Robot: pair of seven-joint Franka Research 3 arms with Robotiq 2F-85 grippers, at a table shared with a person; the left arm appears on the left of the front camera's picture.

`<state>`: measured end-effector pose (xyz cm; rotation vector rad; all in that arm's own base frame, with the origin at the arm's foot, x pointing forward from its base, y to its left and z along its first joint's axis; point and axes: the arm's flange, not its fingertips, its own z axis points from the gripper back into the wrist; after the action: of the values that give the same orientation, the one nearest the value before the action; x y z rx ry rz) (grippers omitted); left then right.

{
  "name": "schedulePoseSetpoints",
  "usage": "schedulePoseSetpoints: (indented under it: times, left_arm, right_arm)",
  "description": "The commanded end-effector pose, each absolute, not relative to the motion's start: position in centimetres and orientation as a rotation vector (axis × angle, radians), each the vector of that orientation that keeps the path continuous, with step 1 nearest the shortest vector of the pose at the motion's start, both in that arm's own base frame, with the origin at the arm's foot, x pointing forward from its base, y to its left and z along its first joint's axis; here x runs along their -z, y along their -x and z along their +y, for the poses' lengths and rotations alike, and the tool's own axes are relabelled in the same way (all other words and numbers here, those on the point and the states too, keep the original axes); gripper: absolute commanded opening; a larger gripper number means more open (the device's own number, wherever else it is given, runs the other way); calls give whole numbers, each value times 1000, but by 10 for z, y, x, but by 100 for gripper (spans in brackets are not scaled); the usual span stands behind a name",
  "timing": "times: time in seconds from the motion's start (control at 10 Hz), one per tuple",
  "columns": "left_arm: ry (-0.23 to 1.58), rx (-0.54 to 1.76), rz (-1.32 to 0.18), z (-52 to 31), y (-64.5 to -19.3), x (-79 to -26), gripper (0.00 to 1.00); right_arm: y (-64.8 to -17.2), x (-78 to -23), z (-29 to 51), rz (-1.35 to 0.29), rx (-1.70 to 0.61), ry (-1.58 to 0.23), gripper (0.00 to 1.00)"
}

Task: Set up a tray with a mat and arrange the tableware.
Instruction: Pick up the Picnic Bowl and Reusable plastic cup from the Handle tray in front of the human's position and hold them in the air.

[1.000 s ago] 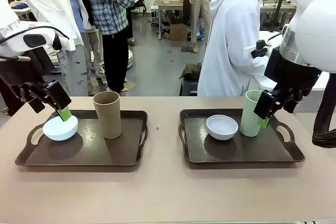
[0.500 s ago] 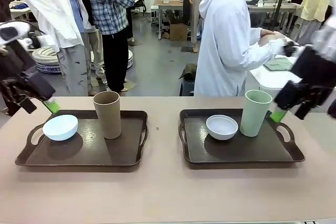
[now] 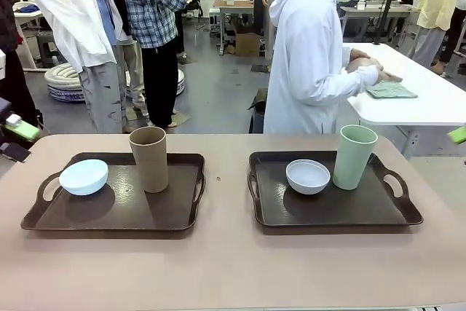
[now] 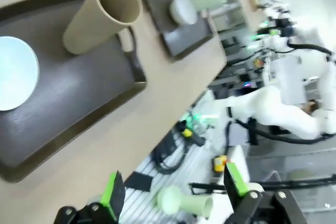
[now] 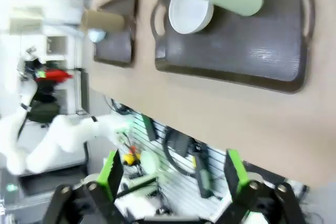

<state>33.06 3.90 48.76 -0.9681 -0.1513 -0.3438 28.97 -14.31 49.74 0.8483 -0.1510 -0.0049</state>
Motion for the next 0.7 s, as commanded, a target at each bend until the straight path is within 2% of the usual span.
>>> schedulePoseSetpoints:
  times: [0.0, 0.3, 0.5, 0.6]
  left_arm:
    - [1098, 315, -178, 66, -332, -470, 100]
    - [1151, 204, -215, 113, -318, -458, 100]
    - [1102, 155, -215, 113, -316, -457, 100]
    - [1064, 153, -213, 105, -317, -457, 100]
  right_arm:
    - [-281, -483, -175, -155, 112, -961, 100]
    - [-256, -467, -222, -219, 145, -1099, 100]
    - [-257, -462, -217, -231, 143, -1105, 100]
    - [-262, -464, -209, -246, 135, -1052, 100]
